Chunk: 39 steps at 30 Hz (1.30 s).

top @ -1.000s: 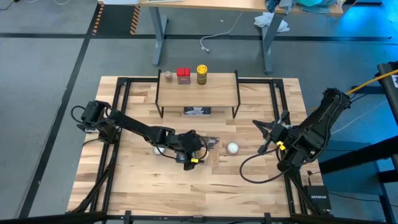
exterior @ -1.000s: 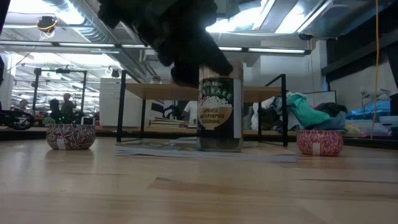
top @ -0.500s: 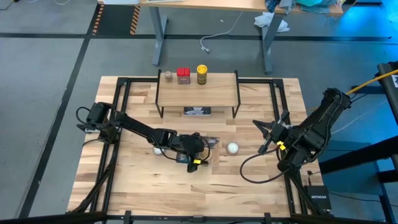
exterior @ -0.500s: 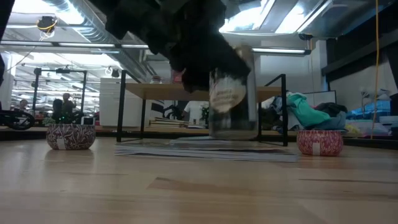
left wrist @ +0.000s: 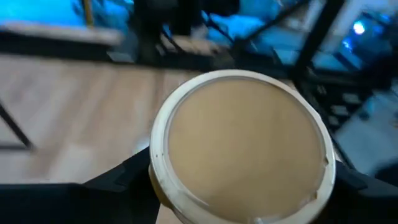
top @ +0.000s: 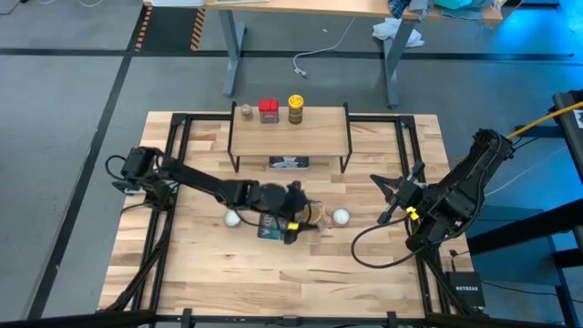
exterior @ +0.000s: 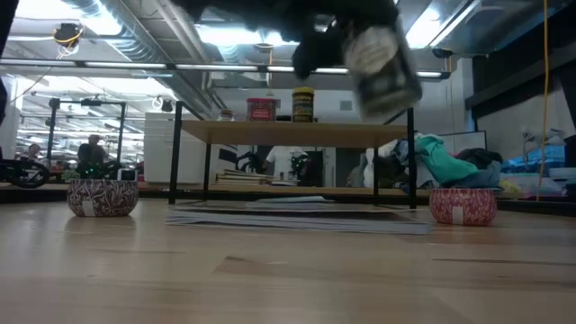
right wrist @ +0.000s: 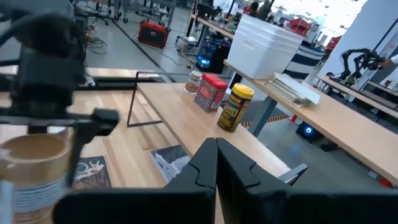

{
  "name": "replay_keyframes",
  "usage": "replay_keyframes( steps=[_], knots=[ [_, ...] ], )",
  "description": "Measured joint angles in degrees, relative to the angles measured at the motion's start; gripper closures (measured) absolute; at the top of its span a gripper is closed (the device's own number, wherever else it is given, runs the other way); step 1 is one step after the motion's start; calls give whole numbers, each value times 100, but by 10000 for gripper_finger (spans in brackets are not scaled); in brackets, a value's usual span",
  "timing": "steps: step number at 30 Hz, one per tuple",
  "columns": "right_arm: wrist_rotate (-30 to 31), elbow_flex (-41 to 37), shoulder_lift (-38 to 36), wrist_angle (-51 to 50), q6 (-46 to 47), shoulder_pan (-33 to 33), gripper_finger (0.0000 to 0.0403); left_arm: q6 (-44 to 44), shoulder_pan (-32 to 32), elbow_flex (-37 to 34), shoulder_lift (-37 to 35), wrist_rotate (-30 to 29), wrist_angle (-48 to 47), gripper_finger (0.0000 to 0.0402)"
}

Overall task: Shelf spices
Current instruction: Put the brown seasoning bottle on the shelf

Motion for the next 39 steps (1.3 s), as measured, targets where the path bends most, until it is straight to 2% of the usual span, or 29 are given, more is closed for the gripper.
replay_keyframes(
  steps=[6,12,16,24,28,39],
  knots=[
    [92,0,0,19,0,0,398,322,540,840,-5,-538,-140,134],
    [239,0,0,48,-73,0,398,152,1304,1832,-8,-875,-1397,134],
    [240,0,0,51,-84,0,398,365,1649,2396,-8,-1022,-2016,134],
    [338,0,0,52,-101,0,398,789,2197,2982,-1,-741,-2481,134],
    [396,0,0,60,-103,0,398,835,2416,3383,236,-596,-2917,134],
    [429,0,0,45,-137,0,398,1124,2776,5283,1405,-270,-4317,134]
  ],
)
